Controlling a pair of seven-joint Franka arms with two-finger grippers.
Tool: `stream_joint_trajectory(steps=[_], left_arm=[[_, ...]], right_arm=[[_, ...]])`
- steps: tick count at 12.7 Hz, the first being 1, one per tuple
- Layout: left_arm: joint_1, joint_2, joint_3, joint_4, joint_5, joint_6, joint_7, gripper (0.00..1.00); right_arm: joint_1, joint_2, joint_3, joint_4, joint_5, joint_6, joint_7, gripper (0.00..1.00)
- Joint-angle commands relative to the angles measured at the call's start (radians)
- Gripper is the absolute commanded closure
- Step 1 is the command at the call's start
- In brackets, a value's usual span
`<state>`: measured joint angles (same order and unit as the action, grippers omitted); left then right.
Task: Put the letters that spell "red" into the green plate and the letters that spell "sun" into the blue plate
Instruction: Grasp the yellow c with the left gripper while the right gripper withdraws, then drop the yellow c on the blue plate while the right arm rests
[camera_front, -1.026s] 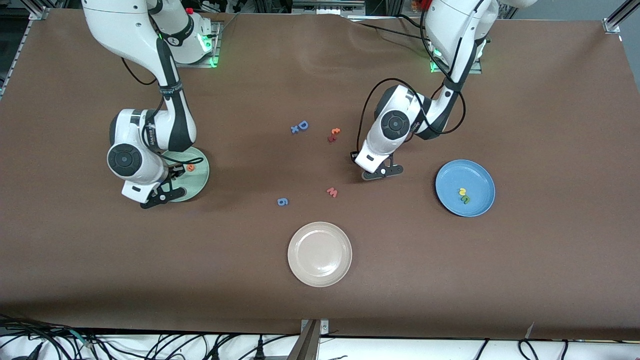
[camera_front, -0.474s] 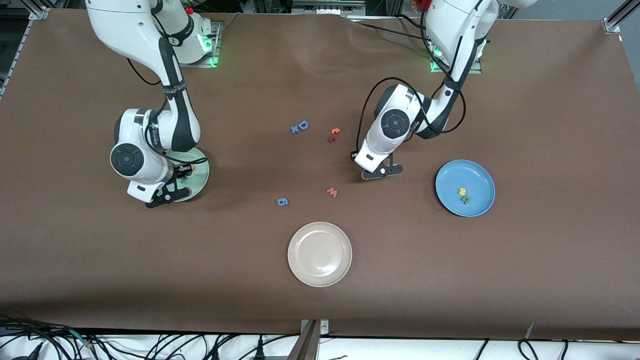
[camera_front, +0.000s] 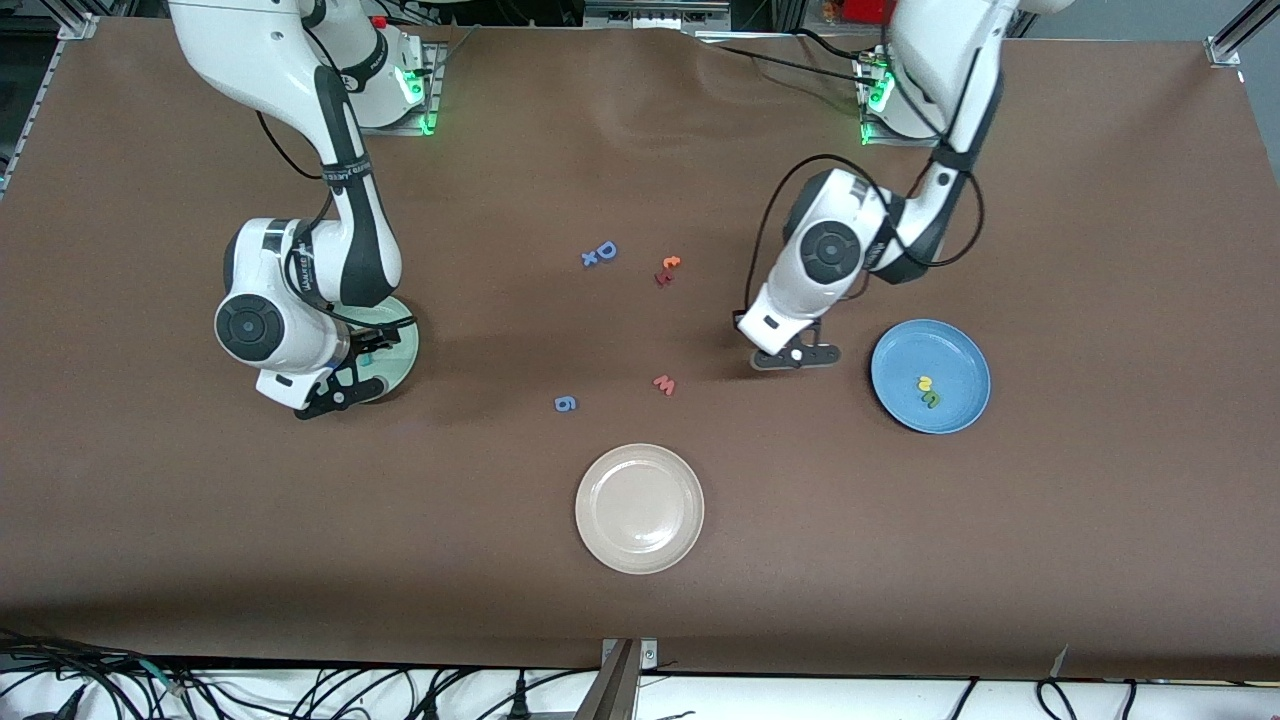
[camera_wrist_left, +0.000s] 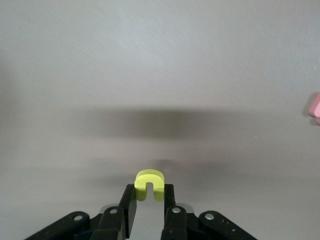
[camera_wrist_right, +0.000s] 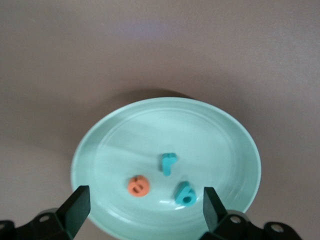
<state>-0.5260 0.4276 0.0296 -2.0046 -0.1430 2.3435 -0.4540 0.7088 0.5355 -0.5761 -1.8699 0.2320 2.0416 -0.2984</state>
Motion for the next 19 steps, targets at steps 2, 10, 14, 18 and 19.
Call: stream_joint_trajectory(steps=[2,10,14,18,19], left_arm=[[0.069,-0.093,0.074,-0.02,0.026,-0.095,0.29,0.89],[0.155,-0.049,0.253,-0.02,0.02,-0.098,0.811,0.85],[0.175,0.011,0.254,-0.043,0.002,-0.012,0.839,0.83],[0.178,0.026,0.254,-0.043,0.002,0.0,0.839,0.72],[0.178,0.03,0.254,-0.043,0.002,0.0,0.839,0.49]], right_arm=[[0.008,-0.012,-0.005,0.168,0.015,-0.234,0.149,0.0],[-0.139,-0.241,-0.006,0.334,-0.021,-0.535,0.176,0.0],[-0.466,-0.385,0.437,0.333,-0.244,-0.525,0.305,0.0],[-0.633,-0.466,0.489,0.304,-0.195,-0.462,0.341,0.0],[-0.658,-0.501,0.489,0.279,-0.201,-0.445,0.34,0.0]])
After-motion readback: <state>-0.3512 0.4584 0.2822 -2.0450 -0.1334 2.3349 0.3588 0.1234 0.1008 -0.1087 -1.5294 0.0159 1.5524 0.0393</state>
